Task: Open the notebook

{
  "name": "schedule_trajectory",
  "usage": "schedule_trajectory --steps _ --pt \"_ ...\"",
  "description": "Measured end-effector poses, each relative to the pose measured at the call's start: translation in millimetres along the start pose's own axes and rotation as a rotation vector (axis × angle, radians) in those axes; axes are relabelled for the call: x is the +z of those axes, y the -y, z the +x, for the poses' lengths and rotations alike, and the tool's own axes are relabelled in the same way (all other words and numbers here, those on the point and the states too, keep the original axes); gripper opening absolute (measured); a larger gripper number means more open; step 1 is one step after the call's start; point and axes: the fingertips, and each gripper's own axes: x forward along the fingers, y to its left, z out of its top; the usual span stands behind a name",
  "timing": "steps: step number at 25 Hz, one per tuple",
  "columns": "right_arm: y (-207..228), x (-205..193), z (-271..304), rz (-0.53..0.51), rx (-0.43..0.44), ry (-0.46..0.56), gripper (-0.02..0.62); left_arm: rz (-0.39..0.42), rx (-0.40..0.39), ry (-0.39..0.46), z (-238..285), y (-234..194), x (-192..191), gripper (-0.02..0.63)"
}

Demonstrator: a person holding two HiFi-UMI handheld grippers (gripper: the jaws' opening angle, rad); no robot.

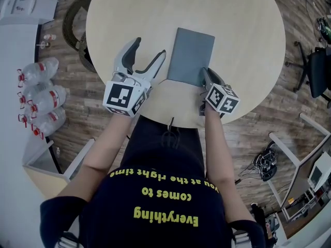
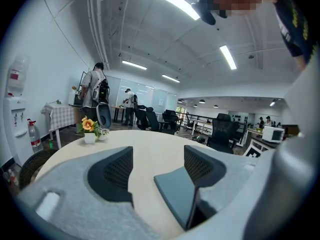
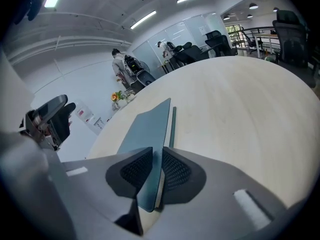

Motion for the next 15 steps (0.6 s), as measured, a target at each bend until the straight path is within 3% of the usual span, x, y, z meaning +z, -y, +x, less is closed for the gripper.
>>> schedule_trajectory --steps 10,15 --pt "-56.0 31.1 -32.1 0.003 0.134 0.087 0.054 -0.001 0.022 0.014 -5.7 -7.6 6.4 0.325" --pt "-91.5 42.5 -37.9 0.018 0.241 0.129 0.055 -0.003 0.042 0.021 -9.6 -15.8 10.0 0.325"
